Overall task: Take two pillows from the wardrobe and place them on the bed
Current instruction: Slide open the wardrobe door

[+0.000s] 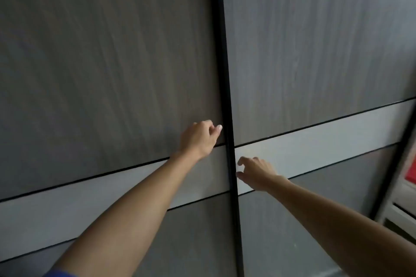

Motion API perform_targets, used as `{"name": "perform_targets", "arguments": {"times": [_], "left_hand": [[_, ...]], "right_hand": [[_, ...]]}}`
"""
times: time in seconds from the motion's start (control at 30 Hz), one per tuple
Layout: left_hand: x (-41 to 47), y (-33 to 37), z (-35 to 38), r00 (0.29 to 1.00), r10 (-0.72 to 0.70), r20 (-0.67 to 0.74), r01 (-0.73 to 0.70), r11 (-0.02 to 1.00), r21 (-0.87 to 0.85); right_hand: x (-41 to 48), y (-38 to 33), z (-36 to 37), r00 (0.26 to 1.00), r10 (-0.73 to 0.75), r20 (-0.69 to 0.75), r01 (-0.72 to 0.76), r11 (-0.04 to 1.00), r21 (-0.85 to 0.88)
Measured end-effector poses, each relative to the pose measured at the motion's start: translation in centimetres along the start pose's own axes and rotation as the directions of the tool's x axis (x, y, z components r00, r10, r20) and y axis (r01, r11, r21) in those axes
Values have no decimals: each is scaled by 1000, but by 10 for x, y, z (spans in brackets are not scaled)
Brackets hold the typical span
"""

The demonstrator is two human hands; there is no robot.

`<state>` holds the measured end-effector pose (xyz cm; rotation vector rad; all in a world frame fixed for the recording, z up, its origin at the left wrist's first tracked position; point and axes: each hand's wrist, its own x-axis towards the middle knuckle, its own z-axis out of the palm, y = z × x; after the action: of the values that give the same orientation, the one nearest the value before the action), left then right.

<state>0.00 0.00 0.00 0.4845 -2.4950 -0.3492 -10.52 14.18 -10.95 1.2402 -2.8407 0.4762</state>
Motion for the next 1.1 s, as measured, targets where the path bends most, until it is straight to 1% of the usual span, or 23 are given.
{"name": "perform_targets", "arguments": {"times": [0.03,0.1,0.13,0.23,0.3,0.43,0.63,0.77,0.9,1.03,1.1], "left_hand": [[10,5,4,999,2,-49,-3,1000,-16],[30,14,12,987,5,-158,-1,1000,26],[36,20,14,982,-7,-188,17,999,49],[48,28,25,969,3,-248,28,992,123],[49,28,30,959,25,-281,24,985,170],[47,21,27,957,69,-281,2,969,246],[33,-2,15,955,36,-294,38,970,242],[20,-22,2,954,-19,-300,89,971,223],[1,-47,-18,940,-76,-332,171,949,266],[-18,-74,-40,932,-119,-344,214,943,254],[-29,-89,-55,924,-150,-350,248,935,252]], "right_hand": [[7,2,3,999,-41,0,41,999,-1],[21,7,13,989,-142,-31,141,989,-33],[26,6,19,986,-165,-38,163,985,-55],[38,14,28,960,-251,-128,240,966,-94],[42,22,33,943,-299,-145,282,951,-127],[49,22,38,909,-384,-161,361,920,-156],[54,1,44,851,-500,-160,489,866,-105],[53,-27,55,823,-546,-158,539,838,-86],[52,-62,63,797,-588,-134,586,808,-63],[46,-100,72,763,-641,-89,632,768,-104],[42,-121,77,734,-677,-56,667,734,-127]]}}
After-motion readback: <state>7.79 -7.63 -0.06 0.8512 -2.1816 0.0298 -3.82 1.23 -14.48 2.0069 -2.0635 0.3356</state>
